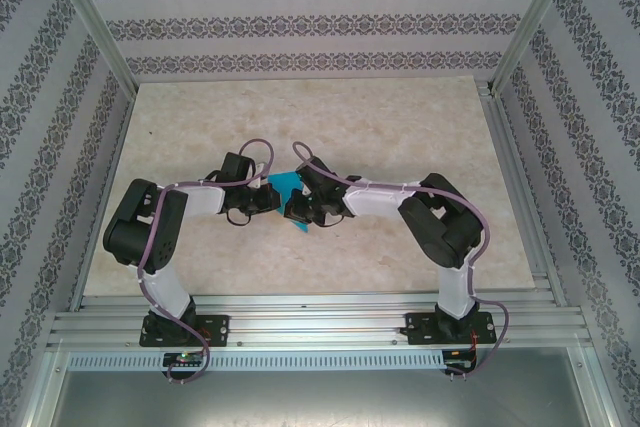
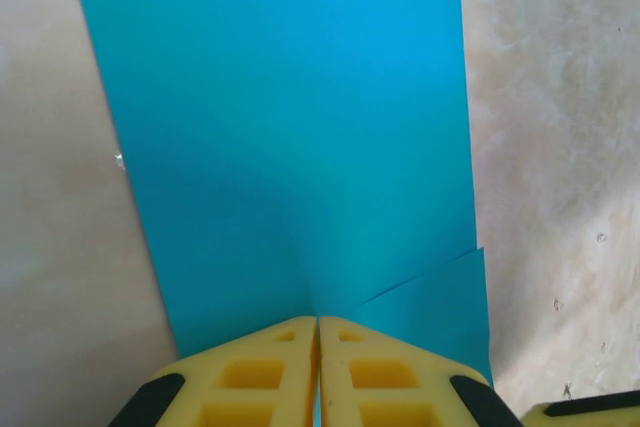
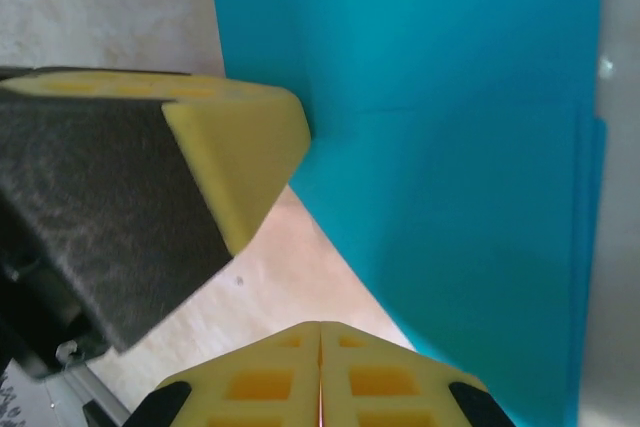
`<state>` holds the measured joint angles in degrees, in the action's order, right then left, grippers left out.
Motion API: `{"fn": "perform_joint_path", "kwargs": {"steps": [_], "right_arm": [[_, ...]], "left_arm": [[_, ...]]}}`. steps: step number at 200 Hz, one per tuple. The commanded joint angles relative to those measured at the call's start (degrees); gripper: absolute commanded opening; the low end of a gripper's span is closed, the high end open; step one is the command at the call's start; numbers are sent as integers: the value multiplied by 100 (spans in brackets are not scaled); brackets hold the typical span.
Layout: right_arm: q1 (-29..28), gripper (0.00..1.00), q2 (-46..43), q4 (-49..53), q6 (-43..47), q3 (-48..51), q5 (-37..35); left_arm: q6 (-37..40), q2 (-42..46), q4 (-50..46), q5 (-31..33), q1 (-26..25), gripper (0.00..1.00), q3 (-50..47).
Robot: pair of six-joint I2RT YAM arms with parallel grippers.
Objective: Fold a paper plane with a square sheet of paper (fold left side to right side)
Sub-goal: Third fold the triangle at the center of the table.
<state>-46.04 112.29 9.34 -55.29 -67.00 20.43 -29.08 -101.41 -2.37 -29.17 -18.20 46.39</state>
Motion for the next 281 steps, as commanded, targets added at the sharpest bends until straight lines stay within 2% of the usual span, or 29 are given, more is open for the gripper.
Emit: {"fn": "perform_joint_path", "kwargs": {"steps": [1,44,137,207,239,260,281], "right_arm": [[-63,7,225,180,-84,-205,-209],[-39,8,443,342,-41,-253,-363],[114,8,-435,-472,-533,1547,-101],[213,7,-860,-526,-536,2457,-102],[316,9,-1443,-403,-132,2489,-202],[444,18,-1928,48,527,2233,-388],[560,25,-2101,256,1185,1912,-445]], "left_arm": [[157,-339,-281,695,-61,11,-41],[137,-423,-378,823,-54,10,13],[109,-549,-516,1114,-57,9,102],[104,-516,-449,1009,-58,9,141],[55,-288,-467,568,-51,16,307],[4,44,-663,340,-26,20,556],[-27,468,-916,254,35,33,757]]}}
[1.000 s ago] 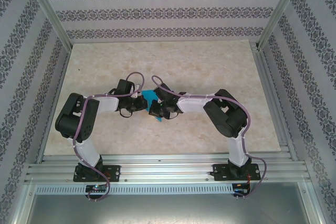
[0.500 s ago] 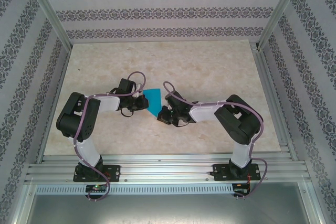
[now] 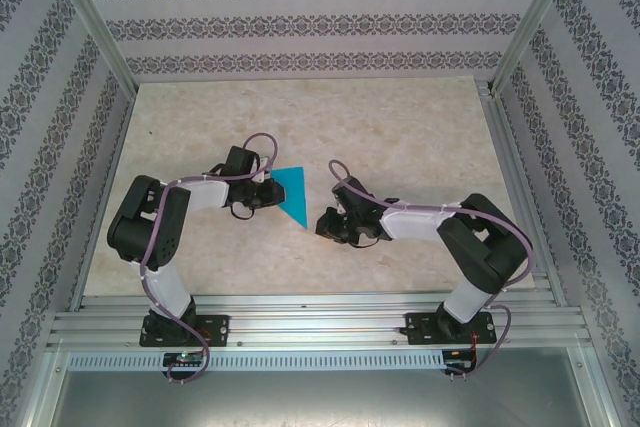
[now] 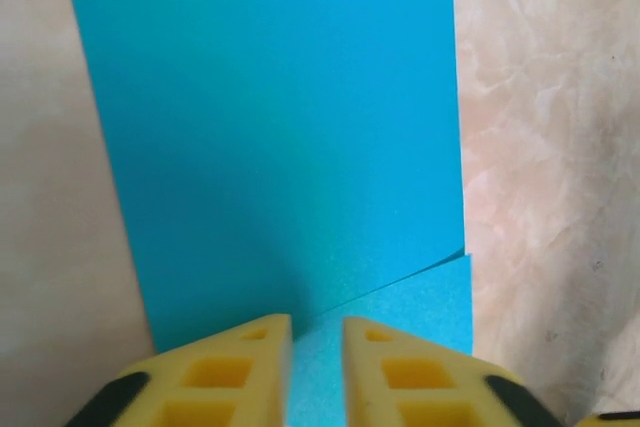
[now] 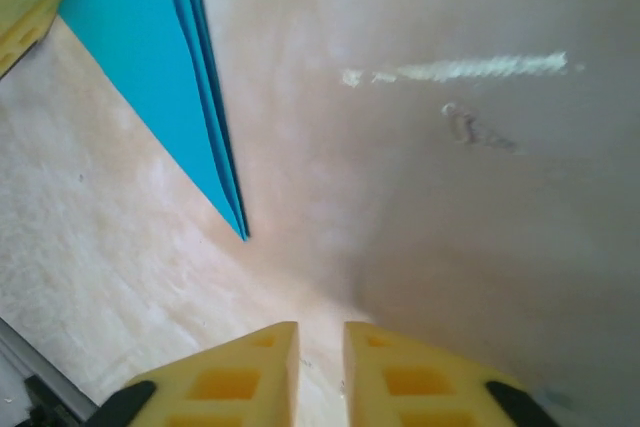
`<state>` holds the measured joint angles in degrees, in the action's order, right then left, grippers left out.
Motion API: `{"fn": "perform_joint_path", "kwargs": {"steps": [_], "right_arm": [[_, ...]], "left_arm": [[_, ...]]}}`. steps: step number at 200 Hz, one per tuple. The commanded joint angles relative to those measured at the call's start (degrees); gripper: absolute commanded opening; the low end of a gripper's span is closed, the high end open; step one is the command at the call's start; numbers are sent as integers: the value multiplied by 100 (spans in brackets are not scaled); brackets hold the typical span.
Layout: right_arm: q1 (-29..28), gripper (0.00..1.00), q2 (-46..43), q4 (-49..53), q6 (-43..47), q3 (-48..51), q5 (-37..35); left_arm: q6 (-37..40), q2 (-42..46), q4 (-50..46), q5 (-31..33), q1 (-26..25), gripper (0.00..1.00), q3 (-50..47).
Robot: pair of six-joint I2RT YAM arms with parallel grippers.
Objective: Fold a paper plane with a square sheet of paper (fold left side to right side)
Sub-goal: Third fold the triangle at the center of the table.
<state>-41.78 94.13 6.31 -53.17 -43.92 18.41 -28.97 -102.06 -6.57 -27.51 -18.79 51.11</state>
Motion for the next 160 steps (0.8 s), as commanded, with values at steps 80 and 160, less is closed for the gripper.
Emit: {"fn": "perform_joint_path", "kwargs": {"steps": [80,160], "right_arm": [[171,22,1185,689,2203,-2460,-137],[317,21,2064,740,2349,-2905,-2]], "left_arm": [[-692,1284,-687,-307,785,55,-233],[-937,641,-317,-535,833,56,-330]]}}
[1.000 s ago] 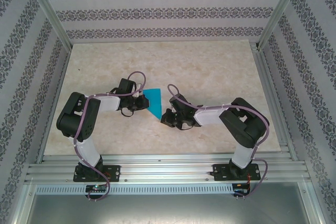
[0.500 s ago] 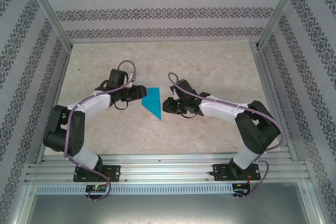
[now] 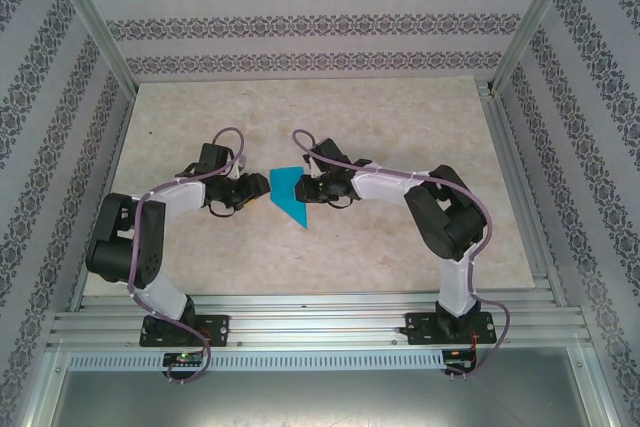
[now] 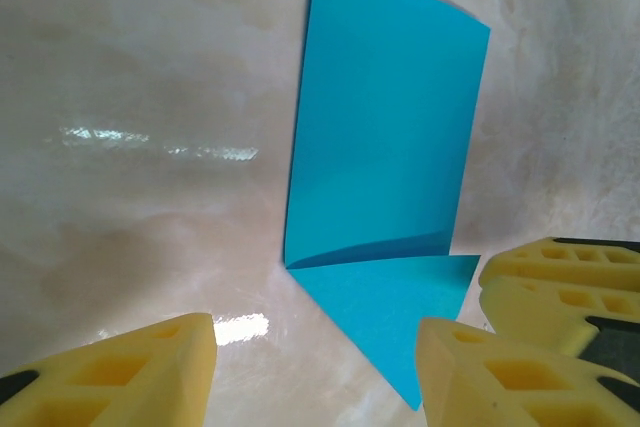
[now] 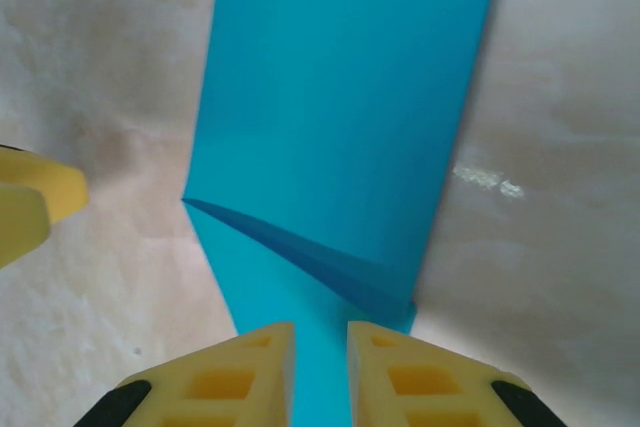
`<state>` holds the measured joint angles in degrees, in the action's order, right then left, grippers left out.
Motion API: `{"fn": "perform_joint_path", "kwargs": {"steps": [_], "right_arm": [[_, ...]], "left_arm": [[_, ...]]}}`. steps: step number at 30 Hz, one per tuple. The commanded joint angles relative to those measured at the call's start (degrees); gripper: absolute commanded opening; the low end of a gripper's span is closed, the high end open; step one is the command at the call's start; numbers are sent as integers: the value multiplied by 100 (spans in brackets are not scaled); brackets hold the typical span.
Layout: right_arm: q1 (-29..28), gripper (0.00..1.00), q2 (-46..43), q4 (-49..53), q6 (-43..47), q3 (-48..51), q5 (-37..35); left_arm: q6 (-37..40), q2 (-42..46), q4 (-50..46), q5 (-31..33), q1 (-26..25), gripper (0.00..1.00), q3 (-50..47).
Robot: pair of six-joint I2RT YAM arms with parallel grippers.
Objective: Fold a paper plane with a square sheet of paper (fold left side to right side)
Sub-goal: Third fold the triangle at the center of the table.
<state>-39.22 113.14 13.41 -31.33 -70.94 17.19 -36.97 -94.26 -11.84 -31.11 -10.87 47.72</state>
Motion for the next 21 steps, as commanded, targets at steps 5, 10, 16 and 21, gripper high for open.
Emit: {"fn": "perform_joint_path", "kwargs": {"steps": [5,10,16,21], "right_arm": [[115,20,298,-18,178,-192,109],[150,19,463,143,266,-271,8],[163,18,539,258,310,-254,-32],[168,17,551,298,329,-220,-32]], "left_arm": [[-139,-304,251,-244,42,57,28],[-183,-437,300,-305,42,58,81],[-325,-621,481,-504,42,55,186],[-478,-824,680,-704,29,49,277]]}}
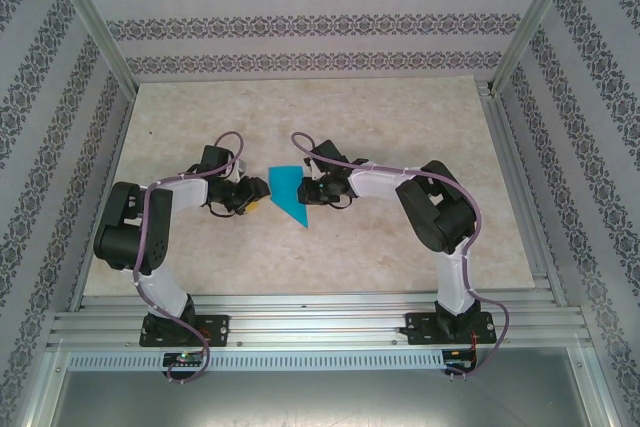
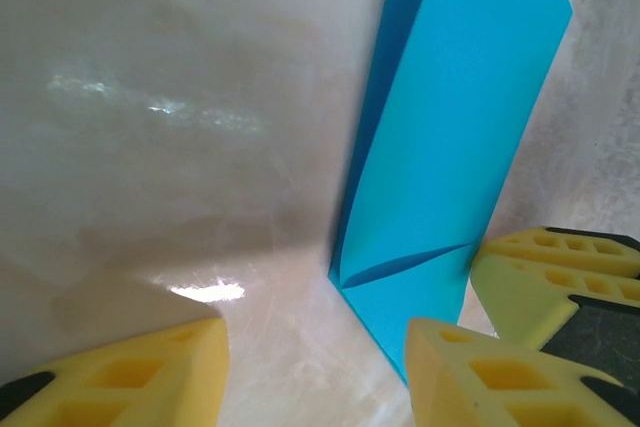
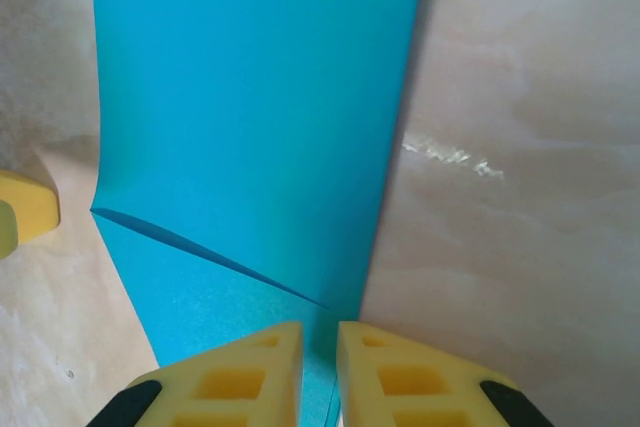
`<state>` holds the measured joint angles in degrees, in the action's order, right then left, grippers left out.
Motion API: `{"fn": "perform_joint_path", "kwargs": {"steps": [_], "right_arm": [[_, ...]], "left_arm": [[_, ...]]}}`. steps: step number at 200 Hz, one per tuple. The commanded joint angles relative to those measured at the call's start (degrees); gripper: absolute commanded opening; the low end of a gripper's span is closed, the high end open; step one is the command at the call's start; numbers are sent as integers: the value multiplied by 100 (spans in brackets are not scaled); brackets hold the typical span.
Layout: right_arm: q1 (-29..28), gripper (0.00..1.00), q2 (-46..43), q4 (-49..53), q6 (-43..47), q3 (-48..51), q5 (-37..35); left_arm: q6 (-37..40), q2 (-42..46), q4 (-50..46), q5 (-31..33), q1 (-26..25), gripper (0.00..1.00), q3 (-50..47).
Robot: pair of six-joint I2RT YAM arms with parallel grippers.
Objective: Fold a paper plane with a square sheet of paper (fold left side to right side)
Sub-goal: Third fold the triangle at the center of the table.
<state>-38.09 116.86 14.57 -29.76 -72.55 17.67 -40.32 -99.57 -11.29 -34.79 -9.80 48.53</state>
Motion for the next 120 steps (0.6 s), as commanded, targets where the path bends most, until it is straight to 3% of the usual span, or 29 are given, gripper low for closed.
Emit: {"fn": "perform_joint_path", "kwargs": {"steps": [1,120], "right_arm": [[49,17,178,181,184,-50,-80],[63,17,161,122,182,46,-48]], "left_arm": [[-172,-344,656,-381,-90,47,231],[-284,-501,602,-321,-256,38,464]]}}
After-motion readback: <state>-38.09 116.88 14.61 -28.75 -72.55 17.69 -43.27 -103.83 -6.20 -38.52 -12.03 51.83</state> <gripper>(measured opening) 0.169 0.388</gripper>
